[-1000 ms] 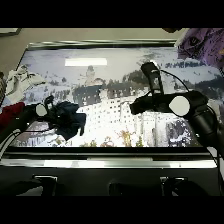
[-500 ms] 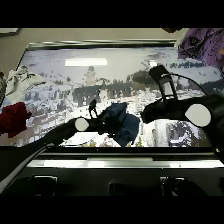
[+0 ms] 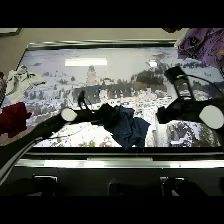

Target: Fold the clothes and pants, and hang the long-sleeved shirts on hangers.

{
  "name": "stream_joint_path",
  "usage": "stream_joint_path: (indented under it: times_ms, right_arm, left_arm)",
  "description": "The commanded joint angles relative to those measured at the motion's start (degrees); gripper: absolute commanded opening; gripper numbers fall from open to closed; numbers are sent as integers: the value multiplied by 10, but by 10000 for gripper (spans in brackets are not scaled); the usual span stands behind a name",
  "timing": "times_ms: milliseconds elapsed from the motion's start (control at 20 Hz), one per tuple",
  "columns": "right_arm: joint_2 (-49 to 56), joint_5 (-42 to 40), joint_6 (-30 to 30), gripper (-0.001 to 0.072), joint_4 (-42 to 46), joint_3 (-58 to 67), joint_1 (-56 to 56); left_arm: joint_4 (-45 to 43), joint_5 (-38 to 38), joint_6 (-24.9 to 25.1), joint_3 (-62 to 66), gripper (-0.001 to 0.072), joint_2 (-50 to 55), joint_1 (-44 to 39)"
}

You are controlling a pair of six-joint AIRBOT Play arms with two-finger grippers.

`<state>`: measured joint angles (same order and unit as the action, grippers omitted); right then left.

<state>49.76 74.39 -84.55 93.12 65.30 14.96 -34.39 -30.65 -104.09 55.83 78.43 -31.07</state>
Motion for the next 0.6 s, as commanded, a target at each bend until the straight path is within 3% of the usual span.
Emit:
stream_joint_path:
  times_ms: [0, 200, 350, 550]
  right_arm:
    - [-2, -10, -21, 559, -72, -41, -166]
    - [21, 0, 65, 561, -446, -230, -360]
    - [54, -55, 96, 562, -500, -332, -353]
    - [117, -109, 184, 559, -588, -382, -311]
  left_arm:
    - [4, -116, 89, 0, 677, -50, 130]
    - [3, -180, 104, 0, 677, -52, 219]
    - [3, -180, 114, 0, 677, -52, 228]
    - [3, -179, 114, 0, 676, -52, 228]
